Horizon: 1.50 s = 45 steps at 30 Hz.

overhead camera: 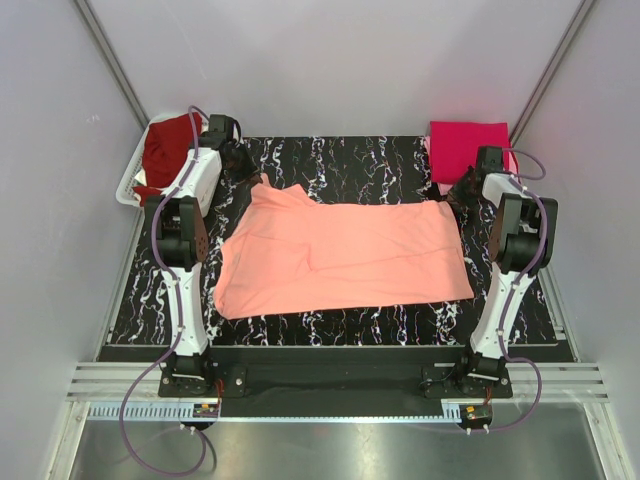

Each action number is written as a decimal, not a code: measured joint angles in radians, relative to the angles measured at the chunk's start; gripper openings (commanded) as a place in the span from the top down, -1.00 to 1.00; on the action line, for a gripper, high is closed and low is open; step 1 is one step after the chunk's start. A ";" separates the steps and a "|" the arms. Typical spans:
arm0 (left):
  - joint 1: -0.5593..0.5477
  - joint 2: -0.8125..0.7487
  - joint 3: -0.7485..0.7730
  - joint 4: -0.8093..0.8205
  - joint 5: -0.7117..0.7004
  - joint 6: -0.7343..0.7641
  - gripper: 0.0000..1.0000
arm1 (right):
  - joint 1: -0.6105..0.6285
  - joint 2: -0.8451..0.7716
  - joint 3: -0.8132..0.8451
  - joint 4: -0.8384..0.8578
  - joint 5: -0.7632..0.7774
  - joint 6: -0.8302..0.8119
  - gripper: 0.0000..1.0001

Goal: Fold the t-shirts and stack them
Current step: Fold the tshirt

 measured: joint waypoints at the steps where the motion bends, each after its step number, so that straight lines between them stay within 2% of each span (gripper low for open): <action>1: 0.000 0.000 0.000 0.000 0.000 0.000 1.00 | 0.000 -0.002 -0.006 0.006 0.000 0.000 1.00; 14: 0.000 0.000 0.000 -0.004 0.002 0.001 1.00 | 0.000 -0.094 -0.113 0.004 0.005 0.000 1.00; 21: 0.004 -0.009 -0.002 -0.028 0.001 0.000 1.00 | 0.000 -0.214 -0.115 -0.003 0.004 0.007 1.00; 29: 0.006 -0.131 -0.090 -0.039 0.006 0.001 1.00 | 0.000 -0.318 -0.123 -0.015 -0.002 0.011 1.00; 30: 0.006 -0.148 -0.105 -0.040 0.006 0.001 1.00 | 0.000 -0.324 -0.126 -0.019 -0.002 0.011 0.95; 31: 0.006 -0.170 -0.127 -0.033 0.007 0.002 1.00 | 0.000 -0.328 -0.127 -0.026 -0.002 0.011 0.60; 32: 0.006 -0.191 -0.146 -0.034 0.007 0.005 1.00 | 0.000 -0.329 -0.128 -0.033 -0.002 0.013 0.40; 34: 0.006 -0.214 -0.172 -0.035 0.006 0.017 1.00 | 0.000 -0.325 -0.128 -0.055 0.001 0.005 0.13; 37: 0.006 -0.220 -0.202 -0.030 0.004 0.035 1.00 | 0.000 -0.290 -0.112 -0.089 0.001 -0.008 -0.11; 45: 0.006 -0.180 -0.224 -0.039 0.017 0.043 1.00 | 0.004 -0.103 -0.018 -0.161 0.049 -0.035 -0.16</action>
